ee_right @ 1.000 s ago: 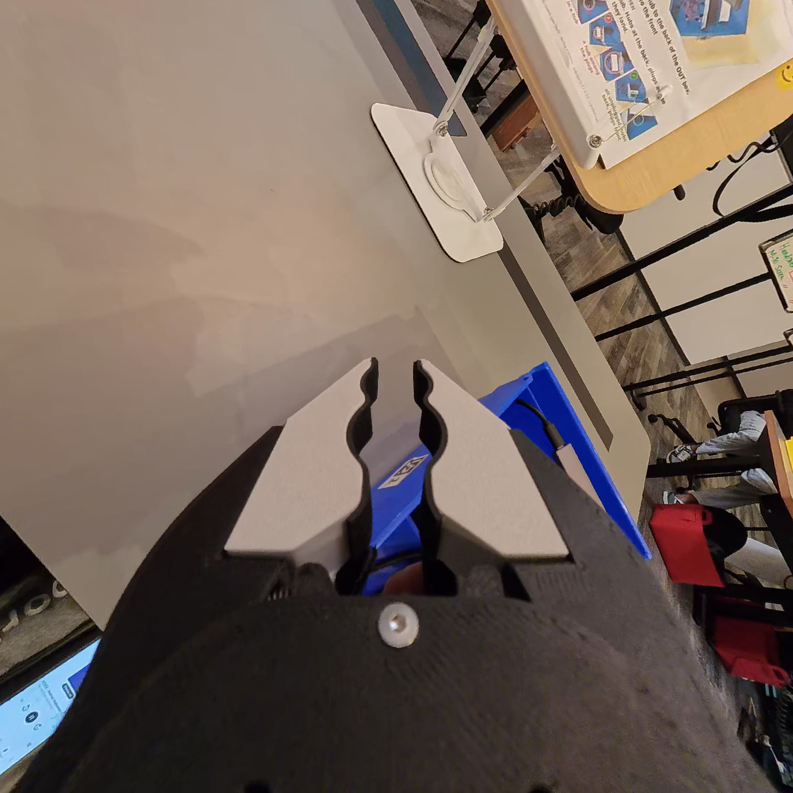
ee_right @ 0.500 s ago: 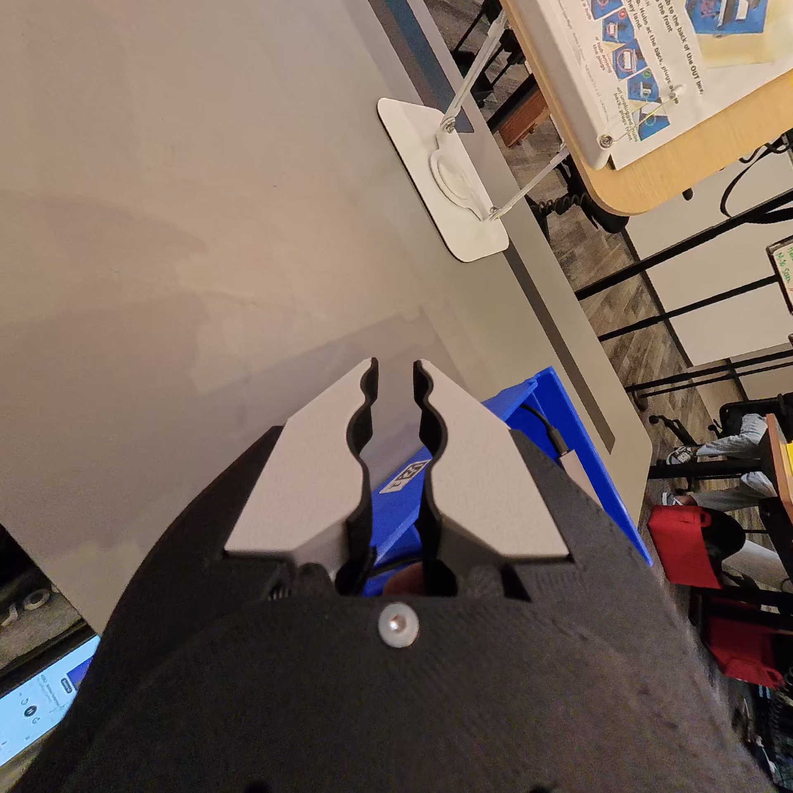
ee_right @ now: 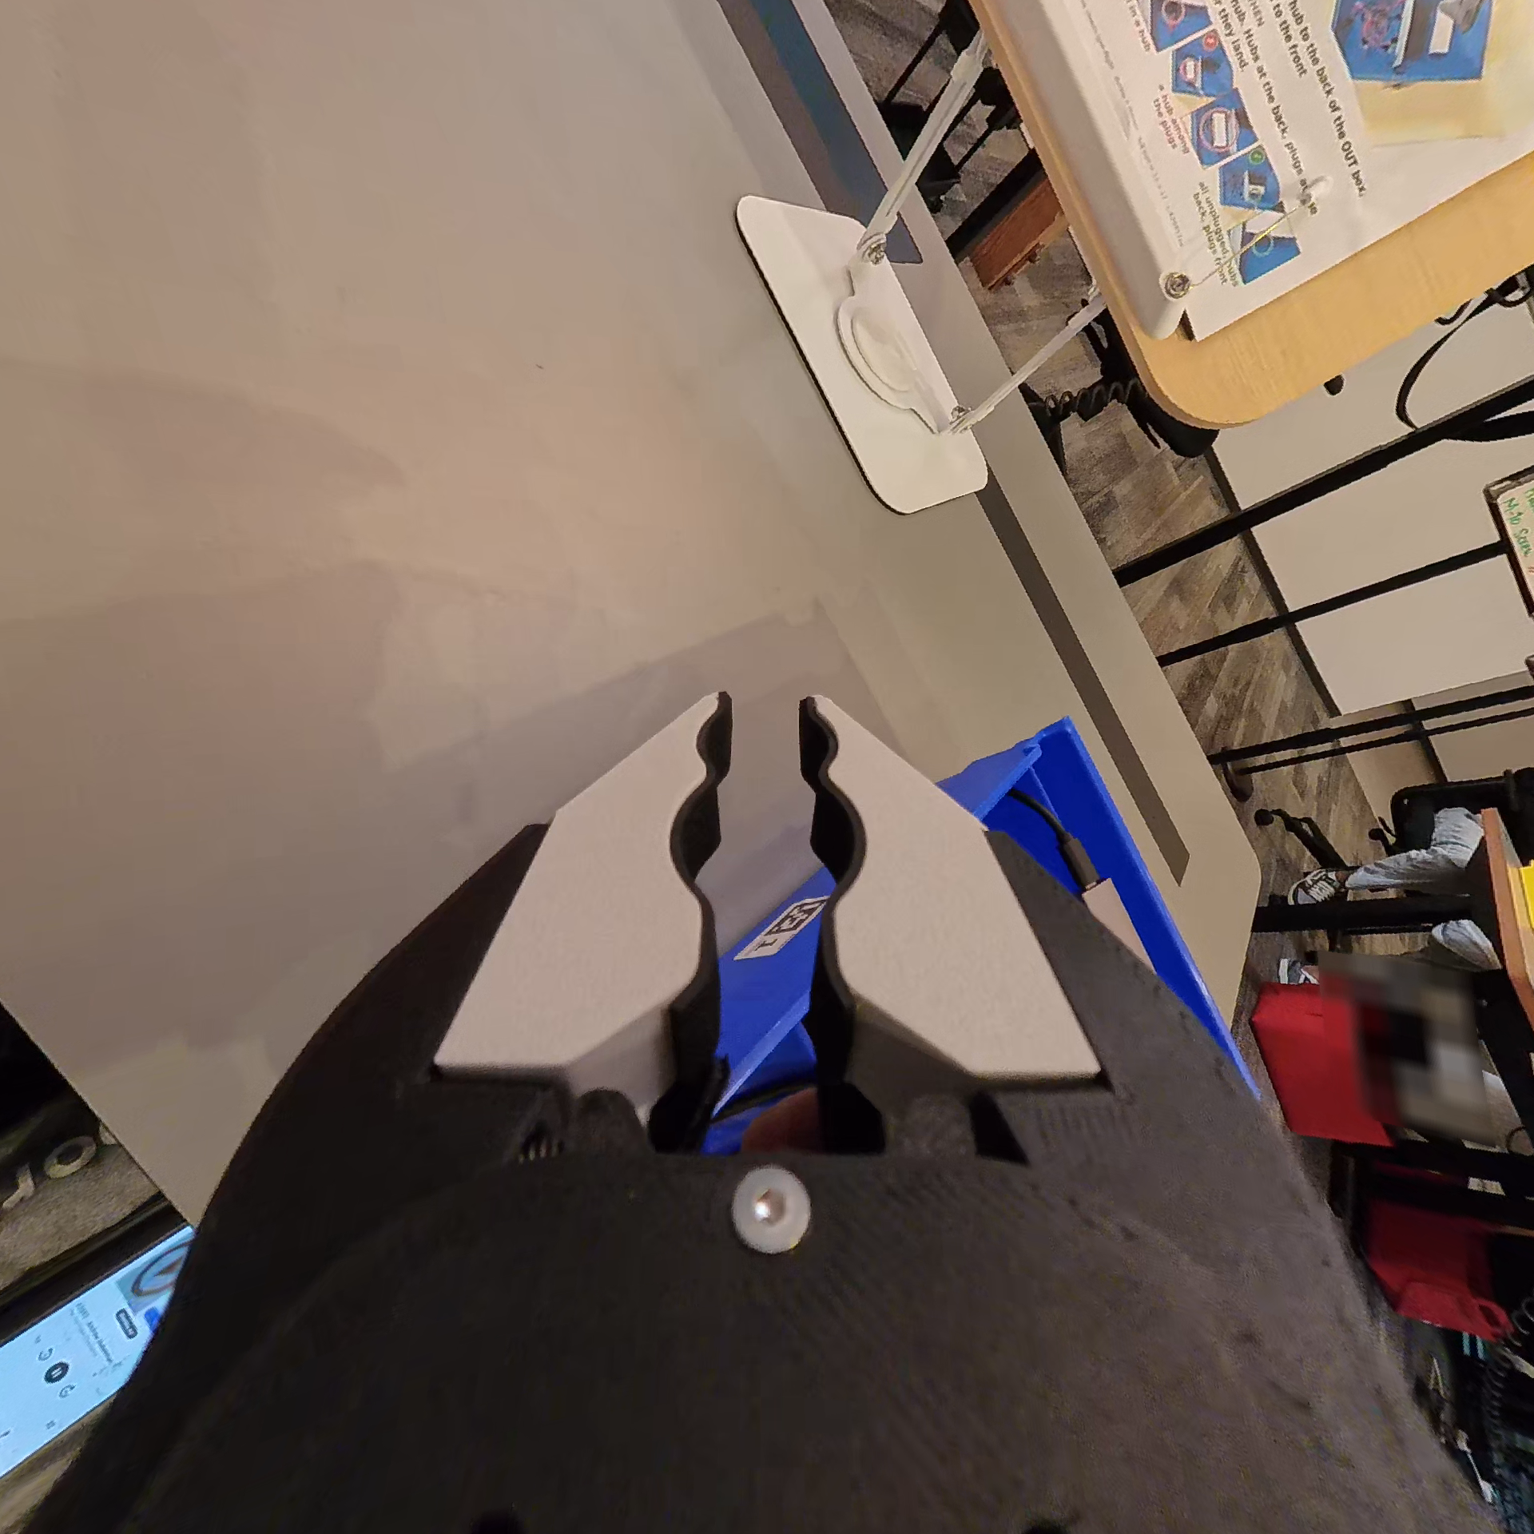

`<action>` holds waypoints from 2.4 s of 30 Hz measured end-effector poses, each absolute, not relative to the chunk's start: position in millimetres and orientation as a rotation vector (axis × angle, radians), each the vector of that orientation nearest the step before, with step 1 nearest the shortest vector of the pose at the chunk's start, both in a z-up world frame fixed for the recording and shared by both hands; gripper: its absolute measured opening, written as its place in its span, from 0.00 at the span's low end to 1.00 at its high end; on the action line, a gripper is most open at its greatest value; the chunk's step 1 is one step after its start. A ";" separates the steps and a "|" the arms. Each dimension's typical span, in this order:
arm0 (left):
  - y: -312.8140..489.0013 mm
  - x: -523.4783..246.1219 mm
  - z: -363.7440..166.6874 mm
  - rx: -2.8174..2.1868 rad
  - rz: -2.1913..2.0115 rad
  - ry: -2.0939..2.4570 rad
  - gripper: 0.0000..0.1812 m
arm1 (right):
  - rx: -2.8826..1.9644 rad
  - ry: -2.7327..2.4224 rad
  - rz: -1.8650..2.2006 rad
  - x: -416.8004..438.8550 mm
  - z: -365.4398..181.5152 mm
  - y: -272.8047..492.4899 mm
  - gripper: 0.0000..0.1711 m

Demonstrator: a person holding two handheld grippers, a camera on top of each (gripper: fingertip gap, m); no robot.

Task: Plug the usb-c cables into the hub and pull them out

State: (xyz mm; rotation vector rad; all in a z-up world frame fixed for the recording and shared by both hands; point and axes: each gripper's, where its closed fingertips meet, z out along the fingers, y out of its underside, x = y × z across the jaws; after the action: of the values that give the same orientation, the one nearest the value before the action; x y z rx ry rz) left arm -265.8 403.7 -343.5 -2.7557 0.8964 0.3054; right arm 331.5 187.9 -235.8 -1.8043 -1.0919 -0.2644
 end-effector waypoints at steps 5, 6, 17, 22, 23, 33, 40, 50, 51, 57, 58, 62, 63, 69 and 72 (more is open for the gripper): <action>403.5 -264.9 -341.6 -2.733 0.287 0.891 0.06 | -1.806 -1.096 -0.260 330.9 -237.8 187.5 0.08; 403.5 -264.2 -341.3 -2.729 0.279 0.889 0.06 | -1.805 -1.097 -0.259 330.1 -237.9 187.4 0.08; 404.6 -255.2 -339.7 -2.693 0.179 0.871 0.05 | -1.798 -1.105 -0.251 325.4 -238.4 187.1 0.08; 405.5 -254.9 -338.7 -2.687 0.143 0.843 0.05 | -1.797 -1.106 -0.250 324.7 -239.3 187.0 0.08; 405.6 -255.4 -338.7 -2.686 0.147 0.841 0.05 | -1.797 -1.106 -0.248 324.5 -239.3 187.0 0.08; 397.9 -255.3 -354.2 -2.806 0.259 0.984 0.10 | -1.801 -1.113 -0.243 323.8 -242.1 184.7 0.08; 398.5 -259.5 -361.3 -2.870 0.359 1.017 0.14 | -1.808 -1.115 -0.245 326.7 -244.3 183.1 0.08; 395.5 -263.5 -362.7 -2.945 0.147 0.871 0.12 | -1.789 -1.115 -0.230 318.2 -241.7 186.0 0.08; 395.9 -265.1 -362.8 -2.937 0.169 0.892 0.12 | -1.788 -1.115 -0.228 317.5 -241.3 185.6 0.08; 401.9 -271.9 -360.4 -2.870 0.258 0.889 0.12 | -1.800 -1.124 -0.241 321.3 -242.6 185.8 0.08; 402.4 -272.3 -359.5 -2.861 0.262 0.885 0.11 | -1.798 -1.124 -0.242 321.3 -241.5 186.1 0.08; 404.9 -271.1 -354.5 -2.802 0.268 0.873 0.11 | -1.789 -1.126 -0.245 319.6 -237.1 187.2 0.08; 405.6 -270.0 -352.5 -2.785 0.262 0.866 0.11 | -1.790 -1.127 -0.246 319.5 -237.0 187.7 0.08; 410.0 -268.1 -335.5 -2.728 0.187 0.790 0.11 | -1.793 -1.134 -0.249 318.8 -237.9 188.6 0.08; 407.1 -262.7 -330.3 -2.738 0.087 0.750 0.11 | -1.791 -1.131 -0.242 317.3 -237.7 188.8 0.08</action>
State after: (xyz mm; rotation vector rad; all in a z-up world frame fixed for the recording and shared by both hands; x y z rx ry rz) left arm -262.7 407.1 -330.3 -2.7383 0.7499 0.0875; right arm 317.3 188.8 -237.7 -1.7907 -1.1308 -0.2420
